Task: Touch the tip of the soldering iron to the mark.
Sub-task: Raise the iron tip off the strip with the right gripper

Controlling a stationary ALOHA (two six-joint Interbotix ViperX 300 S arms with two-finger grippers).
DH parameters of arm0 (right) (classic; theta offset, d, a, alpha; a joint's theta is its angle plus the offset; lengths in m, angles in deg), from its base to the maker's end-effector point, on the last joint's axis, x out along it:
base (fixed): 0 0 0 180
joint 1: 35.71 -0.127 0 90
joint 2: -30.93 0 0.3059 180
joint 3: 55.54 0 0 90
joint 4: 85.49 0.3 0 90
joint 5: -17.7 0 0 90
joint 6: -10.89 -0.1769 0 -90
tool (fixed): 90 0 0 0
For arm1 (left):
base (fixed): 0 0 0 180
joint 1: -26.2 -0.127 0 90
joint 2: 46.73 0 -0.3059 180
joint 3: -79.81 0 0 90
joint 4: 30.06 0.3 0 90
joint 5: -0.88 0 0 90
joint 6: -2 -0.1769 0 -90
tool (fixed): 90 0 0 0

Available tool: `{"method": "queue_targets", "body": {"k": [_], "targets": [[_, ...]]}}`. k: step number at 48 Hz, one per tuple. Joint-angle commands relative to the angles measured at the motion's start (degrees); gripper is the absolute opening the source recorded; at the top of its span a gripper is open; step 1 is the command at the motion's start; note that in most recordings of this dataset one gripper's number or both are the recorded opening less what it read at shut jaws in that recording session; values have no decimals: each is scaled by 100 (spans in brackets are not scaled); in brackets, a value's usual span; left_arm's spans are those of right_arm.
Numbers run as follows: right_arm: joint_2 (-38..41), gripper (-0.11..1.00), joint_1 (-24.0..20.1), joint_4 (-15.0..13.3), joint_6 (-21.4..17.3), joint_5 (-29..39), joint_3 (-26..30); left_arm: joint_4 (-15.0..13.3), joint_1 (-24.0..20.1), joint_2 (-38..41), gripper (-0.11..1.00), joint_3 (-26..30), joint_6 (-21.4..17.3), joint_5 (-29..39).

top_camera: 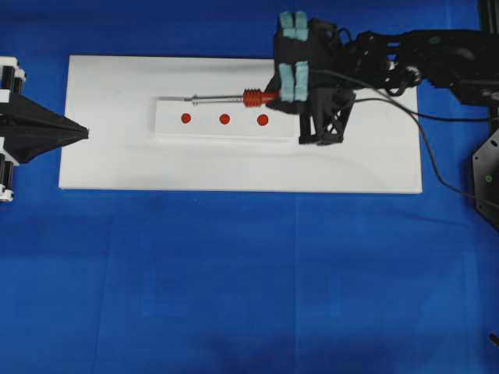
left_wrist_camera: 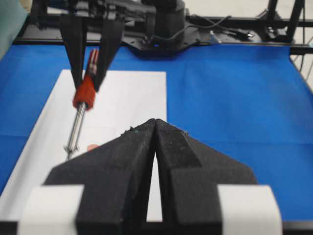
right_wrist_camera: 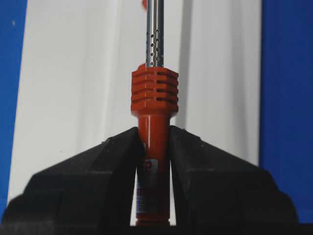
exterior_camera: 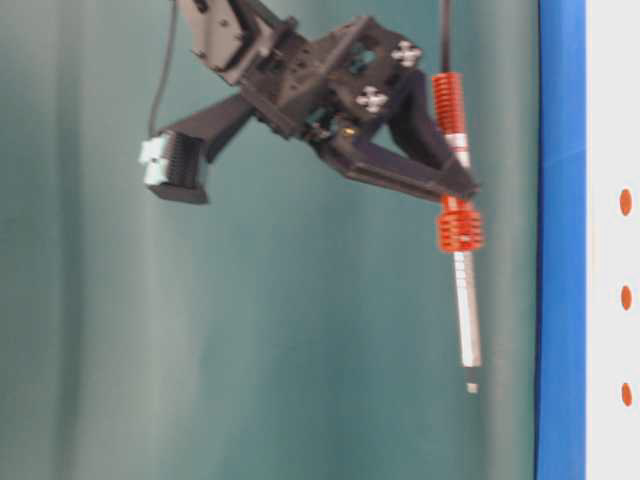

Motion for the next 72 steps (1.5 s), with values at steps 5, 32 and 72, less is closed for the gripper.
{"method": "queue_targets", "body": {"k": [5, 32, 72], "targets": [[-202, 6, 18, -53, 0, 0, 132, 9, -18, 26, 0, 53, 9, -62], [-817, 6, 264, -53, 0, 88, -624, 9, -18, 18, 0, 62, 9, -62], [-1213, 6, 281, -53, 18, 105, -1002, 9, -18, 44, 0, 53, 9, -167]]}}
